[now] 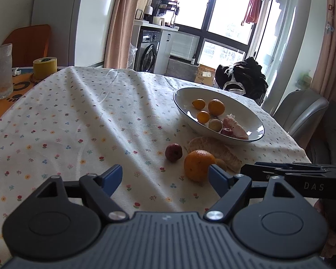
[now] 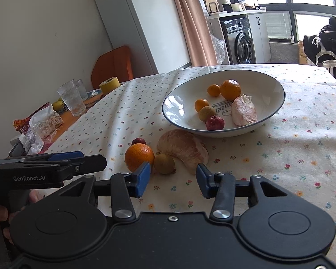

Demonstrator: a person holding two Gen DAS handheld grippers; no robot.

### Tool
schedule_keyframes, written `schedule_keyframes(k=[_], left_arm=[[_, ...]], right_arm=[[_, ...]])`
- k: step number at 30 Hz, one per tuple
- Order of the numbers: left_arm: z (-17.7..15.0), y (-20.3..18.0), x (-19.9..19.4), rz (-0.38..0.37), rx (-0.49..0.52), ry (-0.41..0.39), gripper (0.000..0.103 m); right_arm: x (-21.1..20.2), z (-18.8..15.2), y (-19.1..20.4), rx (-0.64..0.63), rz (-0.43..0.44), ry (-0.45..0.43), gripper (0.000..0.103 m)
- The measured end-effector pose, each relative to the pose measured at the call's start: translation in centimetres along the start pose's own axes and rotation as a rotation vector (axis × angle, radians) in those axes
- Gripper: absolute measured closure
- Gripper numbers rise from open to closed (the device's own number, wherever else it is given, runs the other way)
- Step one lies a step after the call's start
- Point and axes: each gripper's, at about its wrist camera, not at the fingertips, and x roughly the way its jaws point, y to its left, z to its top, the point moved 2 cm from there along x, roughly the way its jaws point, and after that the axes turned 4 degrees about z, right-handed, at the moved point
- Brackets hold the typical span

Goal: Organize fruits
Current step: 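Grasp the large orange with the left tool while the right tool grasps a second kiwi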

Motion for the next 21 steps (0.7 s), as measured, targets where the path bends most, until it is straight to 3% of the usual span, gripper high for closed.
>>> schedule_keyframes(k=[12,21], left_arm=[[0.1,-1.1,2.1,-0.040,0.011,0.035,0.048],[0.4,-1.9,3.1,-0.069,0.016,0.057,0.048]], right_arm=[[2.7,0.5,0.2,-0.021,0.035,0.033,0.067],[3.8,0.2,-0.1,-0.019,0.058,0.045,0.079]])
